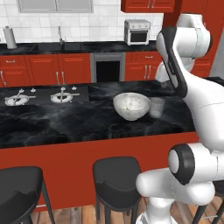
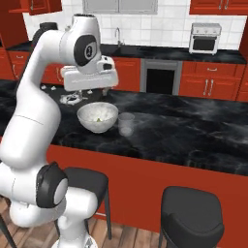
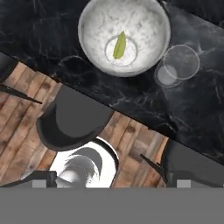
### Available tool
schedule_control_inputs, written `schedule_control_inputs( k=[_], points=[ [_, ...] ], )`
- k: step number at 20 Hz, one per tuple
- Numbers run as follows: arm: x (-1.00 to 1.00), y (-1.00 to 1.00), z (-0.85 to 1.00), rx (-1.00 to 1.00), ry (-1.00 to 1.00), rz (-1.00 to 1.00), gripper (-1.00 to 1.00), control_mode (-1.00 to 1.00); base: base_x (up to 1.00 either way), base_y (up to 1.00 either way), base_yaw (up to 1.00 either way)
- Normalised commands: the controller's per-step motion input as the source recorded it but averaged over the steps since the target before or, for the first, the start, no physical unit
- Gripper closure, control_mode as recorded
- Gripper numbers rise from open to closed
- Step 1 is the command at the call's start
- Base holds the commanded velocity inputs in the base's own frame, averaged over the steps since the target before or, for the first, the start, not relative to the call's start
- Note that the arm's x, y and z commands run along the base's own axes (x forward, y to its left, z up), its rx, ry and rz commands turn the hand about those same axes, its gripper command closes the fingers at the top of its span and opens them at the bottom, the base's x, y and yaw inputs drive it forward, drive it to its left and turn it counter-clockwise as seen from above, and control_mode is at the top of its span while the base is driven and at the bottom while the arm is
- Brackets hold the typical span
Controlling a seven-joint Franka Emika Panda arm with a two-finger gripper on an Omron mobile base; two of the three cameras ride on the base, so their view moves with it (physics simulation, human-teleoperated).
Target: There is a bowl on the dining counter. Grab a lemon wedge from the fridge and place it in the bowl. Then get the liquor bottle and glass cup from the cabinet and place them next to the bowl.
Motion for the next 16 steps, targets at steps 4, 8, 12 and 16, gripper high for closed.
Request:
schedule_control_inputs(
  k=[4, 8, 12, 16],
  points=[
    [-0.96, 0.25, -0.01, 0.21, -0.03, -0.54, -1.00, -1.00, 0.00, 0.00, 0.00],
    [-0.89, 0.36, 0.00, 0.01, -0.15, -0.42, -1.00, -1.00, 0.00, 0.00, 0.00],
    [-0.58, 0.42, 0.00, -0.10, -0.17, -0.23, -1.00, -1.00, 0.00, 0.00, 0.00],
    [-0.40, 0.35, 0.00, -0.16, -0.18, -0.11, -1.00, -1.00, 0.00, 0.00, 0.00]
  ],
)
